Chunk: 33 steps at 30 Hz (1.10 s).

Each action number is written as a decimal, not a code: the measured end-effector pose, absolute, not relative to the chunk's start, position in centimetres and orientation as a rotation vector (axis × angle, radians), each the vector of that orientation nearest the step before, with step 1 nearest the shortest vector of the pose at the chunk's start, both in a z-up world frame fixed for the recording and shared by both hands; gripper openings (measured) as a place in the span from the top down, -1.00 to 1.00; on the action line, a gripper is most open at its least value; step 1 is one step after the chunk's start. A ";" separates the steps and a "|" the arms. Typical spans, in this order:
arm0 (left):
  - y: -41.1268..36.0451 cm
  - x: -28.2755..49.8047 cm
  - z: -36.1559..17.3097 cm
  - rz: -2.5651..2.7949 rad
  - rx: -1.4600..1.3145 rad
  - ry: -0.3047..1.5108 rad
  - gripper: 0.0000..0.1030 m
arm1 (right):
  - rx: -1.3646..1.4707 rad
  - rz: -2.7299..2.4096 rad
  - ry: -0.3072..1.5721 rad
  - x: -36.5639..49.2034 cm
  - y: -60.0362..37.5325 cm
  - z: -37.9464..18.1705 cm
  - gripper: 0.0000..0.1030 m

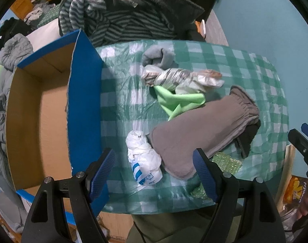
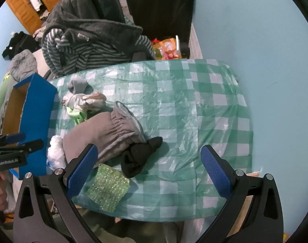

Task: Organize soft objects
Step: 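Lower the left tool onto the white striped sock while the right tool lowers onto the black sock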

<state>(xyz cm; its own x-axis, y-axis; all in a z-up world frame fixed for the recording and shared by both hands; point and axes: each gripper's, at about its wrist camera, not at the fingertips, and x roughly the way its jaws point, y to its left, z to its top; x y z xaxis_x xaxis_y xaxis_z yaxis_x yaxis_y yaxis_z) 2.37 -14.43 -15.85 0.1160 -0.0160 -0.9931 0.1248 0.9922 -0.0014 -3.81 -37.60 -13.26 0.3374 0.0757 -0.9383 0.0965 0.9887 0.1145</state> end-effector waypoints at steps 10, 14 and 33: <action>-11.9 2.3 -17.8 -0.064 0.082 1.484 -0.56 | 0.161 -0.010 1.269 -3.4 -36.9 -15.3 -0.97; -10.6 2.3 -18.2 -0.054 0.056 1.495 -0.56 | 0.154 -0.006 1.285 -3.3 -36.4 -16.0 -0.97; -10.9 1.7 -19.7 -0.101 0.092 1.517 -0.56 | 0.146 -0.017 1.368 -2.4 -35.7 -20.5 -0.97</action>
<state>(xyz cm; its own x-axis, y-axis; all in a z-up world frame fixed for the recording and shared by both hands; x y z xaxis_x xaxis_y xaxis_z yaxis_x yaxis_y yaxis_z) 1.70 -10.95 -19.73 0.0508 -0.0088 -0.9987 0.1240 0.9923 -0.0025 -2.43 -35.73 -20.50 0.2028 0.0730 -0.9765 0.0973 0.9908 0.0943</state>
